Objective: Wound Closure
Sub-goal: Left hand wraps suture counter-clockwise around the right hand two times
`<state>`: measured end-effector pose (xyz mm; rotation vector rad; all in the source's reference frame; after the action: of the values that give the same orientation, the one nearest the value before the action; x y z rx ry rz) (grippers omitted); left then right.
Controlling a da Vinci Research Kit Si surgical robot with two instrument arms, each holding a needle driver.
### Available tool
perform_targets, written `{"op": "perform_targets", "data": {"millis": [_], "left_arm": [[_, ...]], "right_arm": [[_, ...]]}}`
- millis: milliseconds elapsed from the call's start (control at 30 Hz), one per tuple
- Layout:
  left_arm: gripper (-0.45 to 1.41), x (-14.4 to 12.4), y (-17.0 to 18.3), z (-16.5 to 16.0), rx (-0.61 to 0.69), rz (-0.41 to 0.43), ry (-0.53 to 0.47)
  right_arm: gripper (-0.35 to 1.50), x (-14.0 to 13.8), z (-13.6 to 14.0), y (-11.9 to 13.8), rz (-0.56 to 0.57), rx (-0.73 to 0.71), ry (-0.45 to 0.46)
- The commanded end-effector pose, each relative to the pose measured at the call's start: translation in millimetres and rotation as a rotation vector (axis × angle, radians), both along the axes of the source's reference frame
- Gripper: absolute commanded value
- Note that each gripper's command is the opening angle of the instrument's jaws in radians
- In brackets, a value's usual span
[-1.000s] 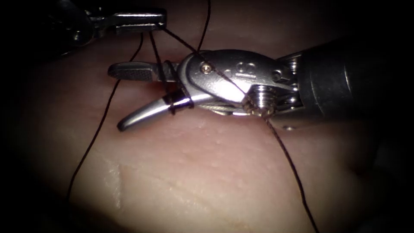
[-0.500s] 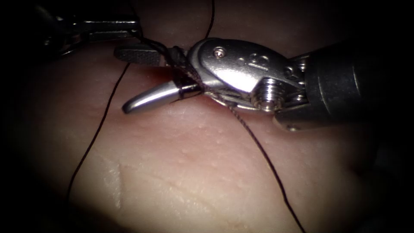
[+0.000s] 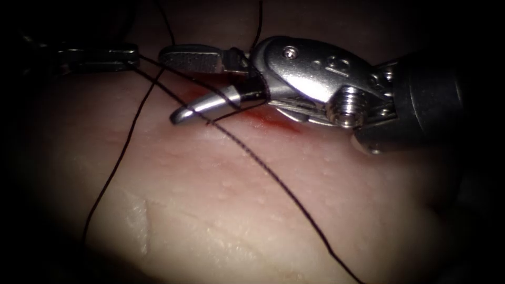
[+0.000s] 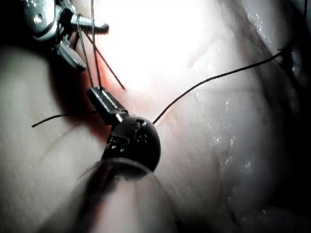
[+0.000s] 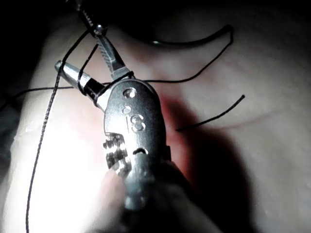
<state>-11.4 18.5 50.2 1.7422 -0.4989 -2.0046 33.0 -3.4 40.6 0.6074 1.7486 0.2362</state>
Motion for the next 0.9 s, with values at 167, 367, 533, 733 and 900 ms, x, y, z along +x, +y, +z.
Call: {"op": "perform_targets", "data": {"millis": [167,367,533,733,900], "left_arm": [[-0.45,-0.6,-0.7,1.0,-0.002,-0.007,0.011],[-0.45,-0.6,-0.5,0.4,0.003,-0.009,0.012],[-0.45,-0.3,-0.7,-0.2,0.006,-0.009,0.008],[-0.45,-0.4,-0.3,-1.5,0.012,-0.019,-0.002],[-0.45,-0.8,0.3,-2.4,0.009,-0.030,-0.011]], "right_arm": [[0.54,0.4,0.2,-0.9,-0.008,-0.001,0.005],[0.66,-0.3,0.2,-1.2,0.002,0.012,-0.016],[0.76,-1.4,0.4,-1.1,0.015,0.025,-0.040],[0.76,-1.7,0.9,-1.6,0.019,0.037,-0.057],[0.74,-1.3,1.1,-1.9,0.012,0.048,-0.071]]}}
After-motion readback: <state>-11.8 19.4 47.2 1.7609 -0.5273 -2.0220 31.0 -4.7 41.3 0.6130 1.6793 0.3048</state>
